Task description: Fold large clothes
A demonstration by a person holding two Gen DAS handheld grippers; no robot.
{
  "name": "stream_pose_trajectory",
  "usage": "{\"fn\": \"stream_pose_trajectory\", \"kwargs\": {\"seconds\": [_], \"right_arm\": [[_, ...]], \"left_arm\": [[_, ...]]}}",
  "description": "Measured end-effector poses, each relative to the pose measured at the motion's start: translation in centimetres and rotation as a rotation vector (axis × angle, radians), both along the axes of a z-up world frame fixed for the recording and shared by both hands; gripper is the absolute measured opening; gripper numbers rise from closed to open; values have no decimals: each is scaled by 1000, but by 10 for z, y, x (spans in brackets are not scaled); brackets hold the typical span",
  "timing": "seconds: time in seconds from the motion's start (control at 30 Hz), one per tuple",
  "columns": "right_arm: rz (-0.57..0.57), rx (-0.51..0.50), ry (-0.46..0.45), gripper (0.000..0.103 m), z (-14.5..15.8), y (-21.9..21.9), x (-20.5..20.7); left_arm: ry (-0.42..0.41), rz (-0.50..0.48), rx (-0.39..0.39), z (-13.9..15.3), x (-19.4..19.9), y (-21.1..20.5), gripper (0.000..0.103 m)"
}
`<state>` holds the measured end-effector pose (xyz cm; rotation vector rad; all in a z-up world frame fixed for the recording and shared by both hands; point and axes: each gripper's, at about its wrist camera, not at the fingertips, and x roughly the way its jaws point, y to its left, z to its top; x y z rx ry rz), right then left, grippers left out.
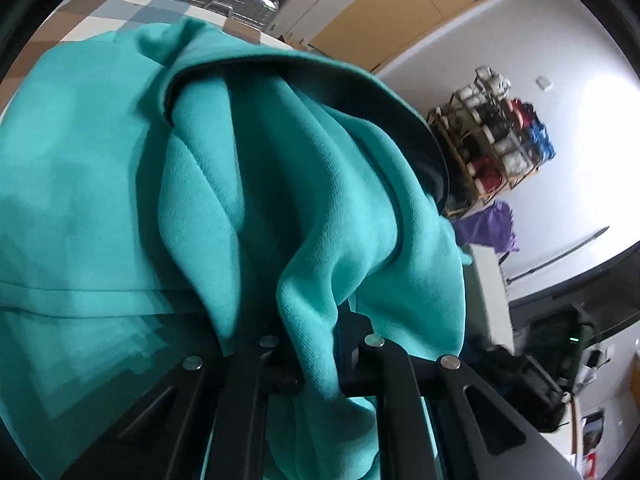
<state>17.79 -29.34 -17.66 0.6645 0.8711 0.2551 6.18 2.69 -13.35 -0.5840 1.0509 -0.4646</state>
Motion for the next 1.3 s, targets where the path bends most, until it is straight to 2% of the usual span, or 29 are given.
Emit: {"fn": "stream_pose_trajectory", "kwargs": {"seconds": [0.1, 0.17, 0.2, 0.27, 0.3, 0.33, 0.37, 0.4, 0.43, 0.47, 0.5, 0.53, 0.6, 0.67, 0.7, 0.77, 0.8, 0.83, 0.87, 0.9, 0.97, 1.0, 1.07, 1.13, 1.2, 1.27, 1.3], "right_arm": [[85, 91, 75, 50, -13, 15, 24], [155, 117, 83, 20, -12, 32, 40], [183, 85, 70, 7, -5, 40, 46], [201, 21, 7, 6, 19, 46, 53], [214, 20, -54, 6, 39, 46, 58], [210, 33, -99, 6, 53, 43, 61], [203, 69, -154, 6, 68, 37, 63], [194, 135, -222, 6, 83, 26, 66], [184, 160, -262, 6, 90, 20, 68], [180, 177, -307, 6, 97, 12, 70], [163, 146, -323, 5, 97, 8, 75], [139, 62, -282, 5, 92, 7, 80], [121, -30, -208, 5, 78, 1, 86], [127, -143, -131, 5, 56, -10, 86], [150, -257, -93, 6, 46, -8, 85], [189, -387, -47, 13, 35, -6, 78], [216, -426, -5, 22, 29, -4, 75], [238, -444, 20, 29, 25, -5, 71], [237, -457, 21, 32, 27, -8, 69], [224, -477, 2, 37, 35, -11, 62], [181, -480, -49, 42, 54, -16, 48], [152, -486, -80, 42, 68, -16, 40], [150, -453, -158, 52, 91, -7, 30], [185, -386, -268, 67, 114, 10, 14], [270, -350, -274, 79, 118, 38, 17], [337, -376, -233, 78, 112, 68, 22], [365, -423, -200, 78, 105, 88, 31]], "left_arm": [[-7, 30, -94, 0, -2, 8, 5], [-20, 59, -168, -2, -5, 18, 5], [-30, 76, -207, -2, -7, 24, 5], [-62, 106, -307, -1, -10, 34, 5], [-90, 130, -376, 0, -12, 41, 5], [-110, 144, -426, 1, -12, 47, 5], [-146, 173, -524, 1, -15, 56, 5], [-167, 183, -580, -1, -16, 61, 5], [-202, 185, -654, 0, -17, 65, 5], [-236, 191, -675, 2, -20, 67, 3], [-273, 189, -680, 3, -23, 68, 2], [-270, 177, -679, 2, -23, 69, 2], [-225, 158, -683, -8, -23, 67, 2], [-120, 145, -633, -20, -18, 63, 2], [-79, 123, -599, -23, -17, 60, 2], [-9, 119, -479, -21, -19, 63, 3], [-11, 105, -455, -18, -21, 63, 6], [-24, 91, -398, -10, -26, 65, 9], [-39, 97, -355, -4, -30, 68, 21], [-62, 108, -323, 3, -35, 71, 47], [-137, 150, -286, 19, -52, 84, 80], [-160, 165, -294, 22, -54, 89, 81], [-174, 159, -300, 27, -57, 94, 81], [-155, 166, -286, 25, -59, 100, 81], [-129, 173, -252, 15, -67, 100, 81], [-96, 192, -185, 9, -67, 101, 81], [-84, 201, -140, 9, -60, 87, 81]]}}
